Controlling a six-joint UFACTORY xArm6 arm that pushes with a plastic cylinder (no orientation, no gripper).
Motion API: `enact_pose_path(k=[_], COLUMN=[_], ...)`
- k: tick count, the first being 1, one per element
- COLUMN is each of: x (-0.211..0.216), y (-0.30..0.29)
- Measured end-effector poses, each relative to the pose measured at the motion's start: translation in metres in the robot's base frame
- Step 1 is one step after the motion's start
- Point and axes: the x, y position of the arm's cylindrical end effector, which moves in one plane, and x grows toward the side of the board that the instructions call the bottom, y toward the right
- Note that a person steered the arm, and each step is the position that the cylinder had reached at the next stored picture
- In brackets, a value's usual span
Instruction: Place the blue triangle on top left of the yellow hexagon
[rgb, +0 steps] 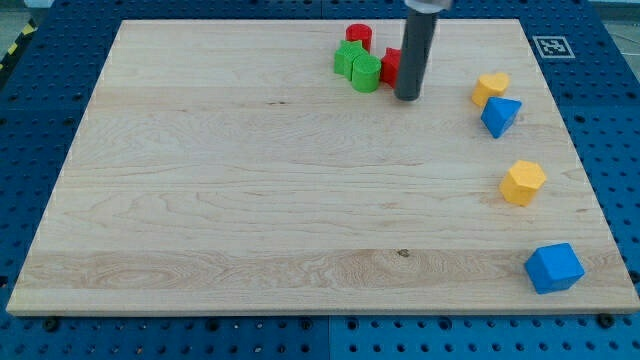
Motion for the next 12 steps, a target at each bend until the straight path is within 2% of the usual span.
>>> enact_pose_path(k=[2,5,9,12], x=[-0.005,-0.054,-0.097,-0.099], y=[0.030,0.029,0.027,0.048])
